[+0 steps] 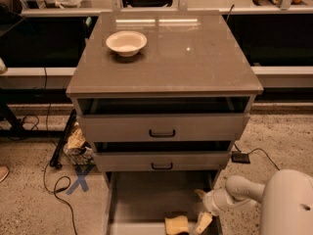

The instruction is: Pick sponge from bottom drawer and place on counter

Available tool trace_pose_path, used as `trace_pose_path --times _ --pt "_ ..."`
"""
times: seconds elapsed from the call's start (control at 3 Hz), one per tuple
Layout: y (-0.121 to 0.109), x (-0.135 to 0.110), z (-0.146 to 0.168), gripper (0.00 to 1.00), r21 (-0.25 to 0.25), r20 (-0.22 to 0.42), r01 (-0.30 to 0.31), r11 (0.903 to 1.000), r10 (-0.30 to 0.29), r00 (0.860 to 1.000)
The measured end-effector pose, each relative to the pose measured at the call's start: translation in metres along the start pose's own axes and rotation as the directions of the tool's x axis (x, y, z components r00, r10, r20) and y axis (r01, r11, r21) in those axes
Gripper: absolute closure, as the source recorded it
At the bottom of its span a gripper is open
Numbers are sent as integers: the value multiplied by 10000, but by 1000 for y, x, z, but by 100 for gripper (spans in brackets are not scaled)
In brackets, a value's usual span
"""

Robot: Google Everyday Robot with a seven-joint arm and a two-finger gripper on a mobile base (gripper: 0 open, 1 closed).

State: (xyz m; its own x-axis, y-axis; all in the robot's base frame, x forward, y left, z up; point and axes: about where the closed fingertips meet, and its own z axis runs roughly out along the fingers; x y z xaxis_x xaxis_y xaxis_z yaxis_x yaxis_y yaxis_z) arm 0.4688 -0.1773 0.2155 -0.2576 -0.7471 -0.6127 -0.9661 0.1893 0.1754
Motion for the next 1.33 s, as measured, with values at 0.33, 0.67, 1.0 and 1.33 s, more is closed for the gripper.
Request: trace_pose_path --times 0.33,0.67,1.0,1.33 --pt "-1 -3 4 0 -58 17 231 9997 -230 9997" --pt "-4 -14 17 0 -260 90 1058 9940 -1056 9944" --pt "-9 -27 31 0 -403 134 2018 9786 -2014 9794" --pt "-16 -33 43 0 -187 225 2675 9634 -2671 9634"
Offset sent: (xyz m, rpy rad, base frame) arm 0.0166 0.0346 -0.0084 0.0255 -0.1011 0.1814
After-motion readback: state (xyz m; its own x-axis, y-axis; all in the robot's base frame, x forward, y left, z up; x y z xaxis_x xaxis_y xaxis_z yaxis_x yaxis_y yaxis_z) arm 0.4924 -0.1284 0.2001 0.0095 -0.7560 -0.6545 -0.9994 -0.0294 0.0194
